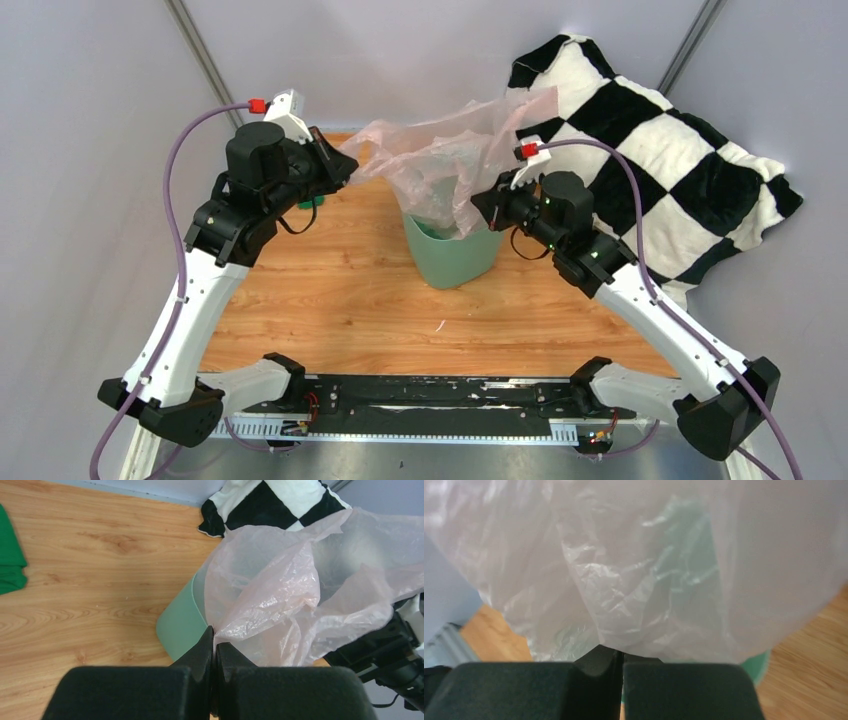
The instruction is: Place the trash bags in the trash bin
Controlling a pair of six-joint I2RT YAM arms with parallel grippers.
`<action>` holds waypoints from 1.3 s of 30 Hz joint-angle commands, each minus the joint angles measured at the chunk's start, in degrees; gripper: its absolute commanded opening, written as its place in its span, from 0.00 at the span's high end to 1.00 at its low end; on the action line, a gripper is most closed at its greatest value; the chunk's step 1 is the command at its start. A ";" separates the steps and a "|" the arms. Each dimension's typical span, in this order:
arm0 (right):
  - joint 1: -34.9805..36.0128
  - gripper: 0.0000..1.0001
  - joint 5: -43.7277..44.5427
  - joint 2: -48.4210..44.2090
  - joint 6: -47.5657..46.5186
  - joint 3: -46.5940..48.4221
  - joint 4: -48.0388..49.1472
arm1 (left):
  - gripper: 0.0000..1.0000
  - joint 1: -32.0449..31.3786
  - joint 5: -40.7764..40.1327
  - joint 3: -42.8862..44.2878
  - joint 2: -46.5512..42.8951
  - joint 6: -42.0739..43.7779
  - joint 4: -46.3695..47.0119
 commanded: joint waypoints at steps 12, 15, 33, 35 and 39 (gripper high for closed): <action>0.61 0.46 8.41 -8.20 -9.80 2.72 -15.65 | 1.00 0.34 0.54 -1.12 3.52 2.31 -0.70; 0.60 0.34 5.81 -9.95 -9.17 5.23 -20.13 | 1.00 0.29 2.10 -1.06 4.32 2.66 -0.34; 1.26 0.33 -7.55 4.18 -3.22 34.76 -24.64 | 1.00 -6.49 1.79 -1.19 6.03 3.54 2.00; 1.56 0.35 -6.05 9.04 -3.49 37.92 -26.32 | 1.00 -6.91 1.03 -2.03 5.30 3.42 2.24; 7.32 0.37 3.16 18.19 -7.27 44.74 -32.40 | 1.00 -7.20 0.56 -3.71 4.41 3.01 2.37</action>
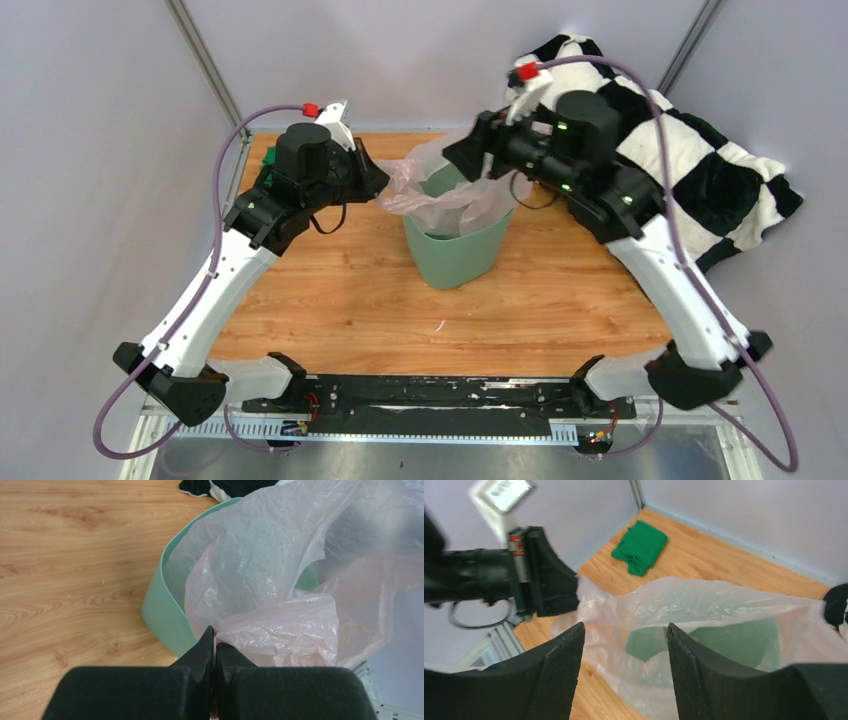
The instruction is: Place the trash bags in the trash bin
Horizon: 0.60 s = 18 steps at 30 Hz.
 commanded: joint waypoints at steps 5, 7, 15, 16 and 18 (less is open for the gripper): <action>9.03 0.37 19.59 6.02 -5.37 -1.22 -11.33 | 1.00 -0.44 -7.31 -4.83 -3.00 0.00 0.41; 9.11 0.38 22.90 3.46 -5.32 -5.37 -13.18 | 1.00 -0.40 -9.88 -5.73 -3.84 -0.22 0.44; 11.11 0.40 19.48 1.41 -6.45 -3.74 -24.41 | 1.00 -0.46 -10.22 -4.60 -4.78 0.24 4.43; 11.59 0.40 19.14 1.96 -6.71 -1.70 -24.80 | 1.00 -0.44 -9.17 -4.01 -4.60 0.67 4.86; 12.01 0.39 19.60 3.51 -7.46 3.12 -24.63 | 1.00 -0.46 -6.93 -3.20 -4.45 1.22 5.46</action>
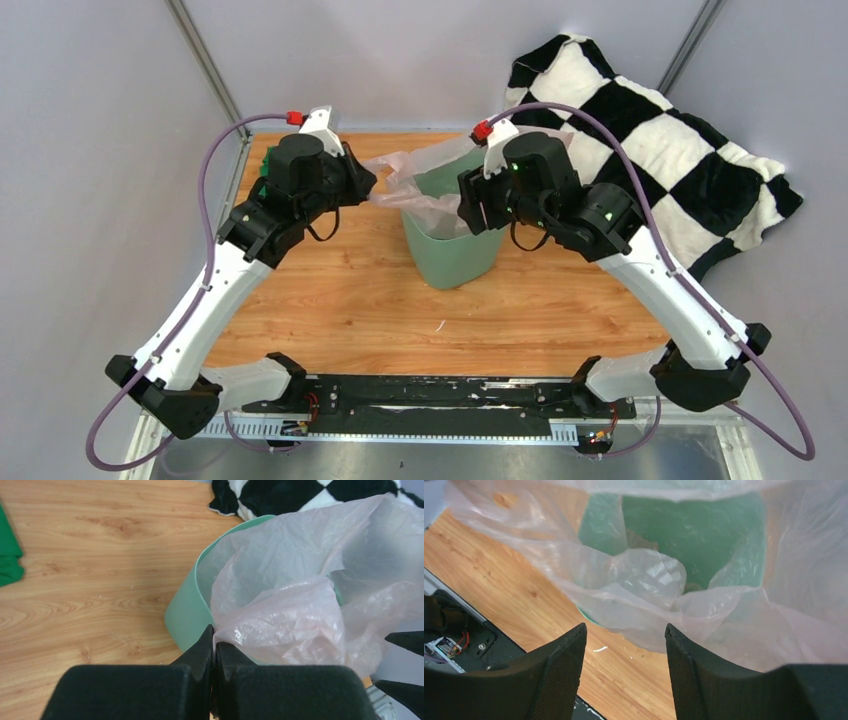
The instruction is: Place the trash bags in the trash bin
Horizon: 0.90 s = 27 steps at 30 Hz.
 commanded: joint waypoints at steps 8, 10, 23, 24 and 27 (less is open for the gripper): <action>1.67 0.37 12.32 11.97 -3.03 24.83 -9.79 | 1.00 -0.33 2.94 1.38 -2.68 2.73 0.26; 1.74 0.37 14.26 11.64 -1.96 25.34 -11.67 | 1.00 -0.33 0.73 1.06 -2.64 3.02 -1.21; 2.02 0.31 20.54 0.03 1.13 26.01 -14.79 | 1.00 -0.30 0.14 -1.69 -2.51 1.61 -0.41; 1.96 0.28 24.37 -0.90 1.23 23.69 -14.93 | 1.00 -0.33 0.20 -1.70 -2.61 1.69 -0.38; -0.30 0.21 27.19 -2.53 2.50 17.90 -14.83 | 1.00 -0.33 0.38 -1.61 -2.74 1.92 -0.44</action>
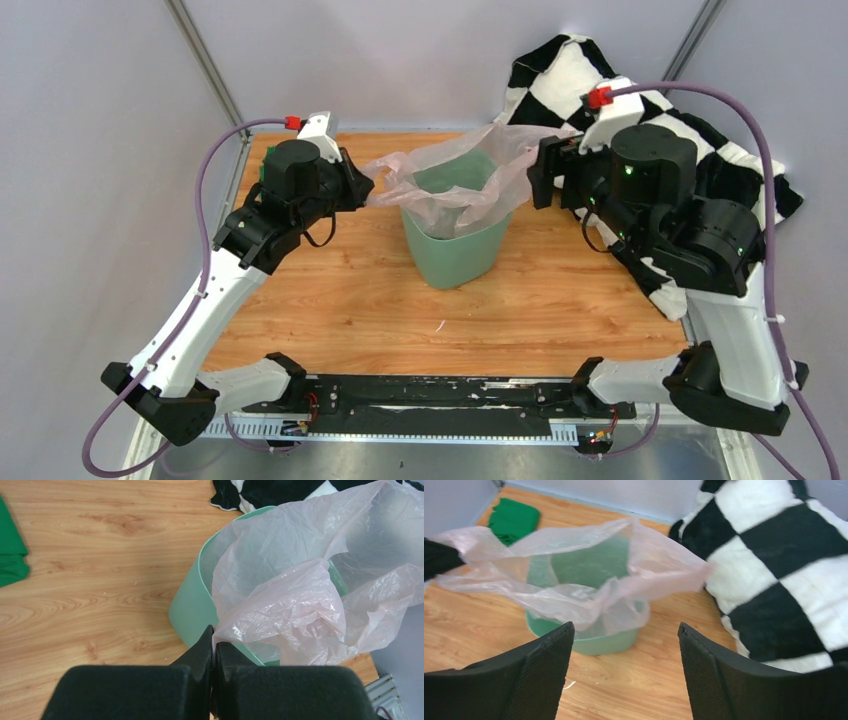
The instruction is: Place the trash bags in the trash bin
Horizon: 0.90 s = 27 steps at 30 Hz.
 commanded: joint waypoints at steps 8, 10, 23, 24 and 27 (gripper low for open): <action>-11.81 0.21 -8.50 1.07 5.15 -12.23 5.37 | 1.00 -0.27 -1.02 -0.18 -0.54 0.65 -0.37; -11.81 0.21 -10.36 0.59 5.92 -13.00 7.33 | 1.00 -0.32 -1.05 -0.28 -0.57 0.84 -0.32; -13.49 0.48 -5.18 -2.70 7.58 -24.74 11.01 | 1.00 -0.22 -2.16 -0.83 -0.61 2.33 -1.98; -13.66 0.57 -5.43 -3.32 7.87 -26.08 10.74 | 1.00 -0.24 -2.00 -1.24 -0.84 2.40 -2.24; -13.69 0.85 -6.62 -4.96 8.93 -28.25 9.04 | 1.00 -0.20 -1.34 -2.82 -1.84 2.88 -3.50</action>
